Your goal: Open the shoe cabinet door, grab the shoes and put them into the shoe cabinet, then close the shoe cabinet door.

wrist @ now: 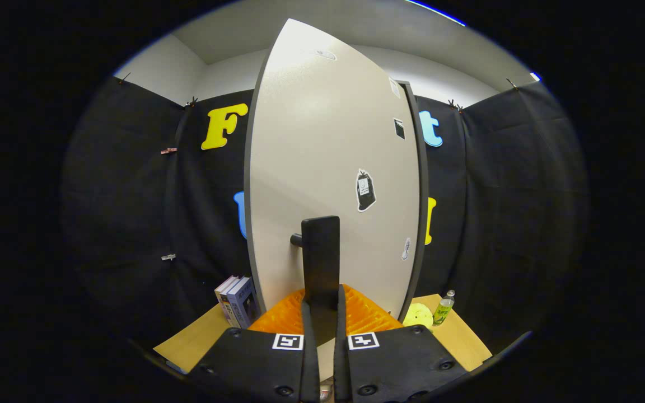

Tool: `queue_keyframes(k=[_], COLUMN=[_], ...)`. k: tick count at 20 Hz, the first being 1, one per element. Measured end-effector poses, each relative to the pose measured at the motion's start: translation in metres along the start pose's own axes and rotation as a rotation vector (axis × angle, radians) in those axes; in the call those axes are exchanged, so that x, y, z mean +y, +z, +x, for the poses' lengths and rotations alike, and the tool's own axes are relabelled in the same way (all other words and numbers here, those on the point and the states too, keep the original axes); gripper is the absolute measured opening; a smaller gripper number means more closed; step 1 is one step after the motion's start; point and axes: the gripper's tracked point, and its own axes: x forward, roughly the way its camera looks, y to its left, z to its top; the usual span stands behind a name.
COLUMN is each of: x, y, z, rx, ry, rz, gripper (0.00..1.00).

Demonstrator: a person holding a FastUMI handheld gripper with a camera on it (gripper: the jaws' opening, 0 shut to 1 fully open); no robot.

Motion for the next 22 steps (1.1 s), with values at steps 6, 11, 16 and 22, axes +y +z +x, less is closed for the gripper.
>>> queue_keyframes(k=[6,11,16,22], x=[-0.045,-0.076,-0.105,-0.135], y=[0.002,0.003,0.005,0.007], z=[-0.027,-0.042,-0.045,-0.044], rx=[-0.003,-0.011,-0.012,-0.009], ry=[-0.051,-0.071,-0.048,-0.099], rz=[0.008,0.007,0.038,0.045], gripper=[0.13,0.13,0.13,0.12])
